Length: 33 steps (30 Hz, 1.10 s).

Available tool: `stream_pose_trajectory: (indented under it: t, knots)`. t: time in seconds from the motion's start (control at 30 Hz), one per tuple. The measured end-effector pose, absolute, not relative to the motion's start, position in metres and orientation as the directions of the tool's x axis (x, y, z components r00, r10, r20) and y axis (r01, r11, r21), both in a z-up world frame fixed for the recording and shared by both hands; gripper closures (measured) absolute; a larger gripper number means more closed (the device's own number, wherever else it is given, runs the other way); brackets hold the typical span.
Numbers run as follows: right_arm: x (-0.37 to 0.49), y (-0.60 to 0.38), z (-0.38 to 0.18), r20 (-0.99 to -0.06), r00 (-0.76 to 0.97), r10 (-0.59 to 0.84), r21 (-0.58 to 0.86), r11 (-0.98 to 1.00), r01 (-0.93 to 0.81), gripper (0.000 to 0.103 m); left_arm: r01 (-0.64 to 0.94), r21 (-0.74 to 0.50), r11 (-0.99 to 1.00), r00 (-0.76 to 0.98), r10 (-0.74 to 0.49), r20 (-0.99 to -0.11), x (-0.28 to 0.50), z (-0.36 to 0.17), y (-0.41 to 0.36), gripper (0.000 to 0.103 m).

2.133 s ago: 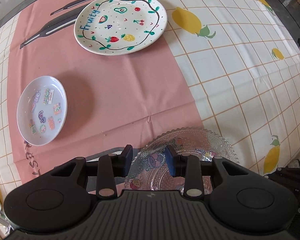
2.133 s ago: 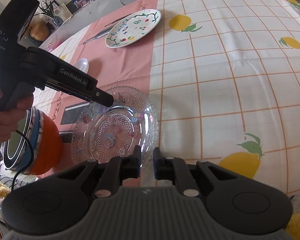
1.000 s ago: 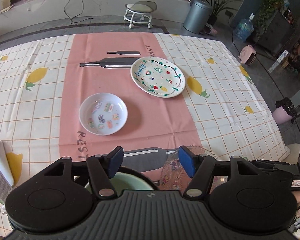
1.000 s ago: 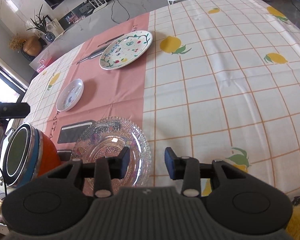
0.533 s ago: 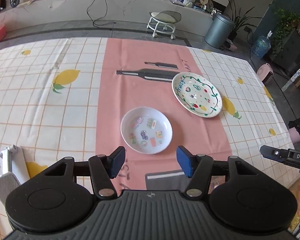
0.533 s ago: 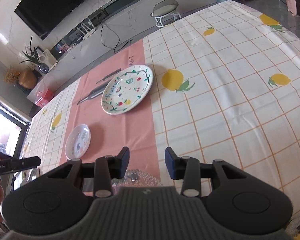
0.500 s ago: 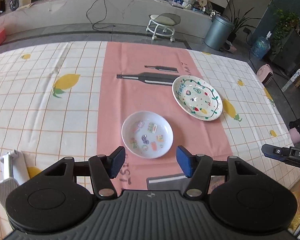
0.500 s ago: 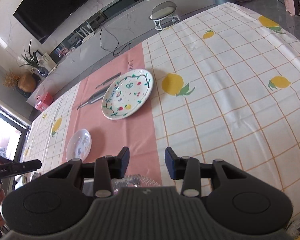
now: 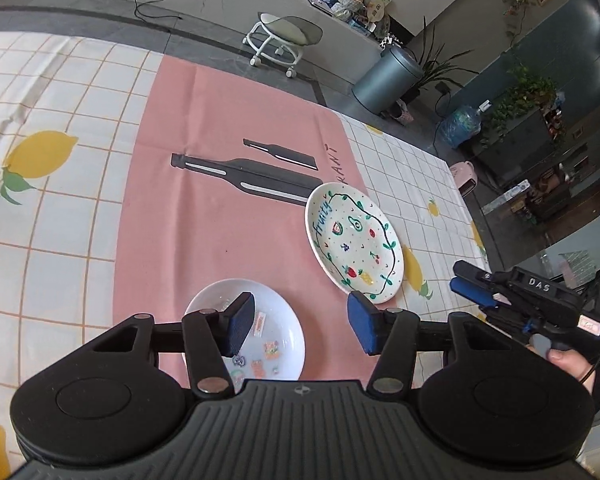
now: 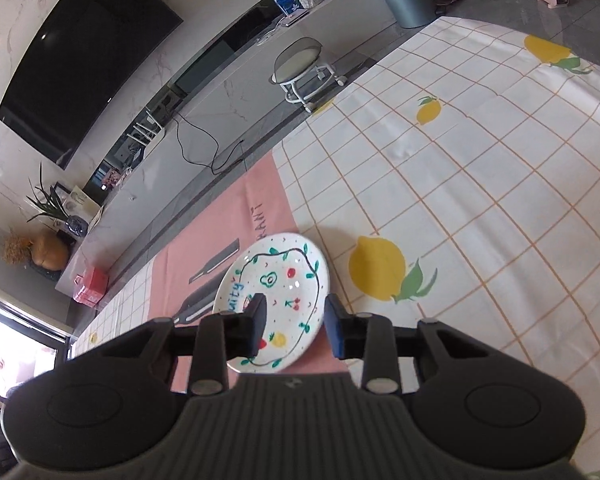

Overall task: Organize plates and bowls
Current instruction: 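Move both grippers to the white Fruity plate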

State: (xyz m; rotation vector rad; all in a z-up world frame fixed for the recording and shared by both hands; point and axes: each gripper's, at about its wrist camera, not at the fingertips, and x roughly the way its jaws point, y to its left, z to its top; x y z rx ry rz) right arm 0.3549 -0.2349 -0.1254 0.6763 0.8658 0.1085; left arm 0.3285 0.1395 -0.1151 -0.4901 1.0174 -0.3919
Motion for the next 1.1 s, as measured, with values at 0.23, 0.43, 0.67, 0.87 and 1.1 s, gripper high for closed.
stream_pose_trajectory:
  t: [0.23, 0.43, 0.67, 0.87, 1.1]
  knots:
    - [0.378, -0.234, -0.168, -0.672, 0.622, 0.402, 0.632, 0.75, 0.197, 0.085, 0.068, -0.55, 0.833, 0.437, -0.52, -0.734, 0.36, -0.125, 0.137, 0.041]
    - [0.387, -0.237, -0.186, -0.678, 0.599, 0.426, 0.649, 0.729, 0.217, 0.086, -0.014, -0.574, 0.819, 0.469, -0.501, -0.727, 0.368, -0.129, 0.142, 0.041]
    - [0.393, -0.233, -0.195, -0.682, 0.583, 0.442, 0.651, 0.73, 0.209, 0.098, -0.025, -0.567, 0.823, 0.46, -0.494, -0.738, 0.365, -0.132, 0.146, 0.041]
    - [0.386, -0.243, -0.201, -0.66, 0.563, 0.498, 0.704, 0.672, 0.231, 0.1, -0.009, -0.569, 0.822, 0.492, -0.492, -0.718, 0.349, -0.121, 0.148, 0.041]
    - [0.358, -0.244, -0.196, -0.685, 0.527, 0.503, 0.693, 0.672, 0.26, 0.099, 0.058, -0.539, 0.84, 0.439, -0.506, -0.742, 0.333, -0.116, 0.132, 0.041]
